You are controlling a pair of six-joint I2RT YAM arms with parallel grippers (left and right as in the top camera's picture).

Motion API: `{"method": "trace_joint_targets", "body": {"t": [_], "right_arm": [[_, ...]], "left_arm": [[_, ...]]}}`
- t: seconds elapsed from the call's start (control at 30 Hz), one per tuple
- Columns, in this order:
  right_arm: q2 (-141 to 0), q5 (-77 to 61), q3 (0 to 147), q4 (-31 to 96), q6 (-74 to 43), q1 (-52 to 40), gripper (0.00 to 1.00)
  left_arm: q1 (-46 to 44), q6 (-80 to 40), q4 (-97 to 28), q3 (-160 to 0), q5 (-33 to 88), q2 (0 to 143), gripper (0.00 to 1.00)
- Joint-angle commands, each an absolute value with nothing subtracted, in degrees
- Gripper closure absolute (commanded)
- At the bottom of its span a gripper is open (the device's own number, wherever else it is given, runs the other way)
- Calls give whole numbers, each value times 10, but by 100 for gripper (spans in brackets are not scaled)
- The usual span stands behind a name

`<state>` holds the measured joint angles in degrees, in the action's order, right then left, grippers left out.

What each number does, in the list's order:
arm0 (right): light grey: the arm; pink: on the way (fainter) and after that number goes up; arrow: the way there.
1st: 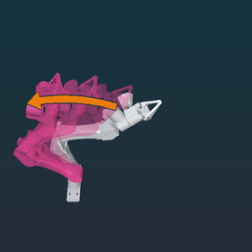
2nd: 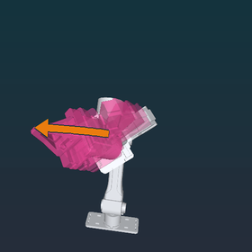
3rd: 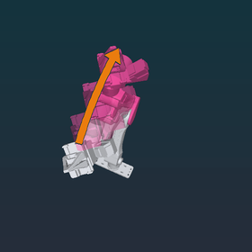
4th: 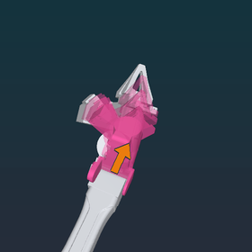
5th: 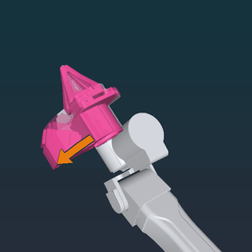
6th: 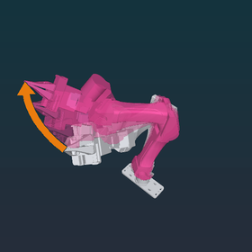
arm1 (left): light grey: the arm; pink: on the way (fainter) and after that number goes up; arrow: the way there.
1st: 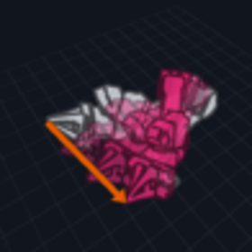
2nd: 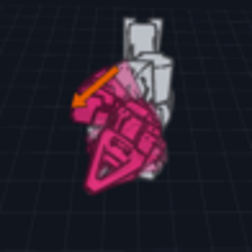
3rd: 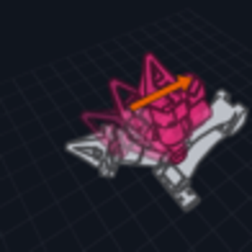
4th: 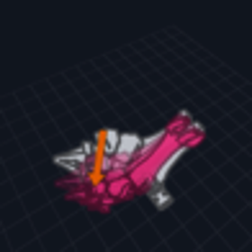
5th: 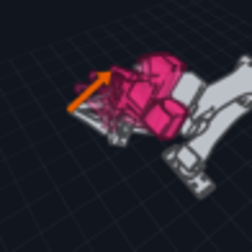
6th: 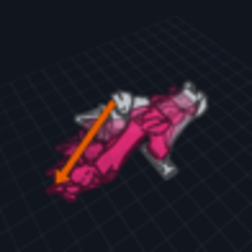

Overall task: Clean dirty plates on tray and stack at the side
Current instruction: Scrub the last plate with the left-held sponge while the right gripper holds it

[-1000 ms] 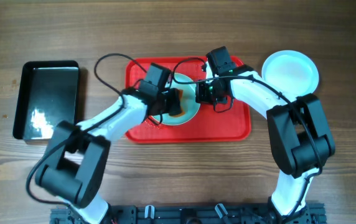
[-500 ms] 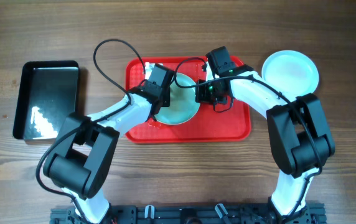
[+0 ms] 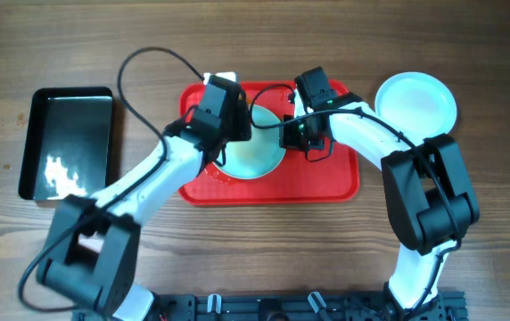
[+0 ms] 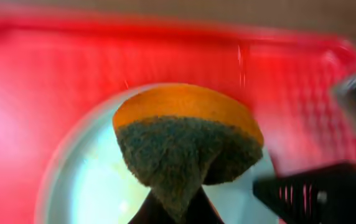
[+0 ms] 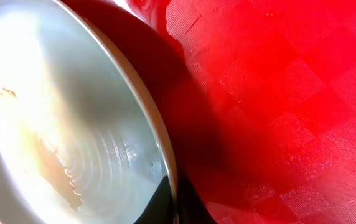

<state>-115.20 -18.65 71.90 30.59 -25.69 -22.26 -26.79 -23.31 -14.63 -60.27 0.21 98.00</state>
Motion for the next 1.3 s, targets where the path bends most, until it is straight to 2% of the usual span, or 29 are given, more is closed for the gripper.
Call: {"method": "trace_joint_targets", "body": {"t": [0.0,0.4,0.53,0.77,1.0,1.1,1.17,1.27], "right_arm": [[-1178,-168,717,313,-256,-223,96],[-1178,-168,717,314,-256,-223,96],[-1178,-168,717,316,-255,-223,95],[-1178,-168,717,320,-253,-223,96],[-1178,-168,717,320,-253,-223,96],[-1178,-168,717,320,-253,-223,96],[-1178,-168,717,320,-255,-223,96],[-1178,-168,717,320,-255,-223,96]], "left_arm": [[-265,-279,-161,-602,88,1054,96],[-242,-279,-68,-602,83,1117,96],[-223,-280,-70,-602,87,1166,96],[-166,-272,-114,-603,91,1154,96],[-147,-224,-125,-603,-153,1084,96],[-147,-225,-113,-604,-203,1031,96],[-148,-228,-114,-604,-185,984,96],[-148,-228,-127,-603,-75,939,96]]}}
